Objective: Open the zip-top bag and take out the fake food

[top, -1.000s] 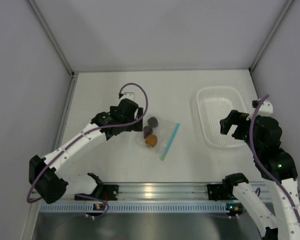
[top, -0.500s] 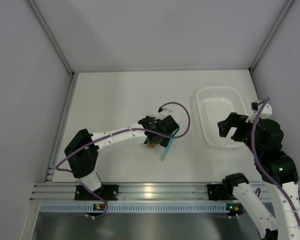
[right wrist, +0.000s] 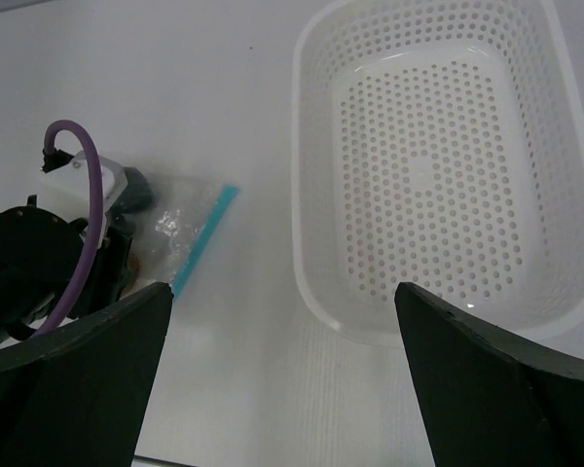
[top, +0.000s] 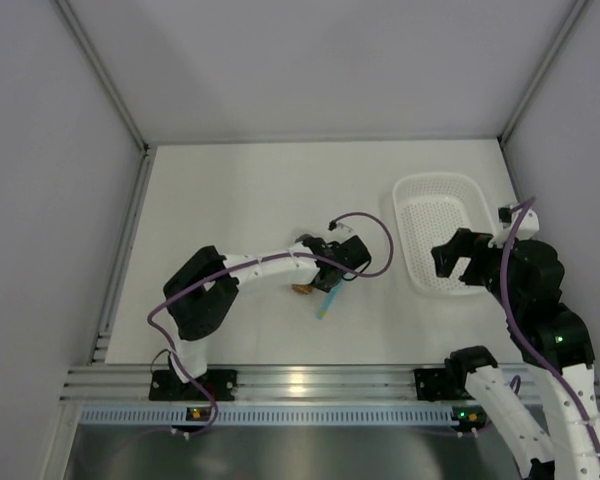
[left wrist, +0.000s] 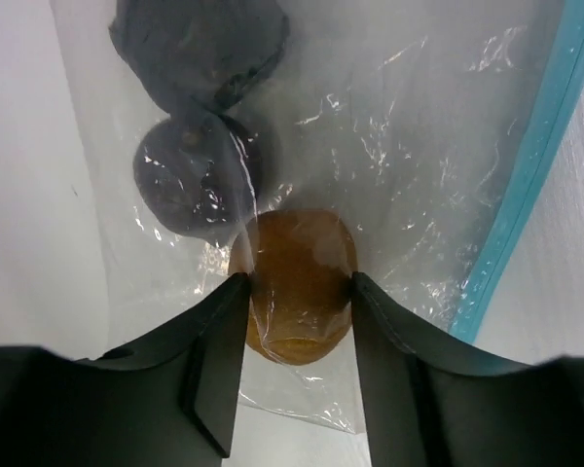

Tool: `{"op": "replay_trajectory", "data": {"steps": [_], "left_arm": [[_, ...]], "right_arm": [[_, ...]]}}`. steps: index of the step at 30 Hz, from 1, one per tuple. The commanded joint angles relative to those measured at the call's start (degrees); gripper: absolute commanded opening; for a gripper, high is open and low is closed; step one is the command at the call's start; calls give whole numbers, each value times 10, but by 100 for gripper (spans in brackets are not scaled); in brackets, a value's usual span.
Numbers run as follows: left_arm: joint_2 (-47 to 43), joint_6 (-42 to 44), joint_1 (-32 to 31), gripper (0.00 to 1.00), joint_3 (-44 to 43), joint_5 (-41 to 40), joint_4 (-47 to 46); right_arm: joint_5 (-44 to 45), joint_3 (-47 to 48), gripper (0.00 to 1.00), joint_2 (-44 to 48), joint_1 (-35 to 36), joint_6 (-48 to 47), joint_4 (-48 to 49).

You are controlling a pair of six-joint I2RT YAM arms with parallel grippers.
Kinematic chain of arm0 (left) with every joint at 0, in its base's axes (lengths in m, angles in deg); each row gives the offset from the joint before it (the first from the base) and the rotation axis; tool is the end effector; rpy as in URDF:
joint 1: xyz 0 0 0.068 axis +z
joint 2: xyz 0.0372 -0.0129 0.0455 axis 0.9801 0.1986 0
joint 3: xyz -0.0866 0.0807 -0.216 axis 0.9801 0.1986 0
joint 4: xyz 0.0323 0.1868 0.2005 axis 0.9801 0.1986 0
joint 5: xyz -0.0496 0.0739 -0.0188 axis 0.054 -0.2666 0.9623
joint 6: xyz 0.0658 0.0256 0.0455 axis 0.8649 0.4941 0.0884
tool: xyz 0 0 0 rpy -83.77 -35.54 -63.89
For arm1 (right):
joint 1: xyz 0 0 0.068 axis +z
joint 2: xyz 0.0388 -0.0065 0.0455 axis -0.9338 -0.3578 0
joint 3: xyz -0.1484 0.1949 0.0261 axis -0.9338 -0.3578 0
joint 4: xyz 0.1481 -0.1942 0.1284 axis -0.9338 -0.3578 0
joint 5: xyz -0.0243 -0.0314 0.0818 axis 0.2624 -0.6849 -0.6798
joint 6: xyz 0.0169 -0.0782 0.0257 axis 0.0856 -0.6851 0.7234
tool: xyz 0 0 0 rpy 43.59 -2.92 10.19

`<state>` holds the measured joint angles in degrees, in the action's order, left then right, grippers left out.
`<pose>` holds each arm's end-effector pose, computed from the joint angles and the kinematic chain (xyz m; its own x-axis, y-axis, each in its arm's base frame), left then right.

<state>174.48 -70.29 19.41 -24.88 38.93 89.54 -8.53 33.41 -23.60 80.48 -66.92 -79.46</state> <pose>0.2306 -0.3100 0.1225 -0.7623 0.4262 -0.4872 0.3077 0.9008 0.3065 0.1575 0.0305 0.3415 -0.4120 0.2184 -0.8846 -0.0638 0.9615 0.2671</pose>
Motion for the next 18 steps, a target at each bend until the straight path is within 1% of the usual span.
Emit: {"op": "replay_trajectory", "data": {"steps": [1, 3, 4, 6, 7, 8, 9, 12, 16, 18], "left_arm": [[5, 5, -2, 47, -27, -25, -5], [7, 5, -3, 39, -27, -27, -4], [7, 5, -2, 32, -27, -27, -4], [10, 5, -2, 22, -27, -23, -4], [14, 4, -2, 10, -28, -24, -4], [14, 3, -2, 3, -28, -25, -4], [14, 1, -3, 0, -28, -24, -4], [4, -6, -3, 0, -27, -23, -5], [-31, -30, -1, 0, -28, -17, -8], [-54, -40, 1, 0, -30, -15, -16]], "right_arm": [[-7, -5, 99, 6, -3, 5, 24], [-7, -7, 99, 6, -3, 5, 26], [-7, -8, 99, 6, -4, 5, 27], [-7, -11, 99, 6, -4, 5, 29], [-7, -11, 99, 6, -3, 5, 29], [-7, -11, 99, 6, -3, 6, 28], [-7, -12, 99, 7, -4, 6, 29], [-21, -15, 99, 5, -3, 7, 31], [-33, -26, 99, 5, -4, 16, 41], [-61, -40, 99, 3, -3, 28, 59]]}}
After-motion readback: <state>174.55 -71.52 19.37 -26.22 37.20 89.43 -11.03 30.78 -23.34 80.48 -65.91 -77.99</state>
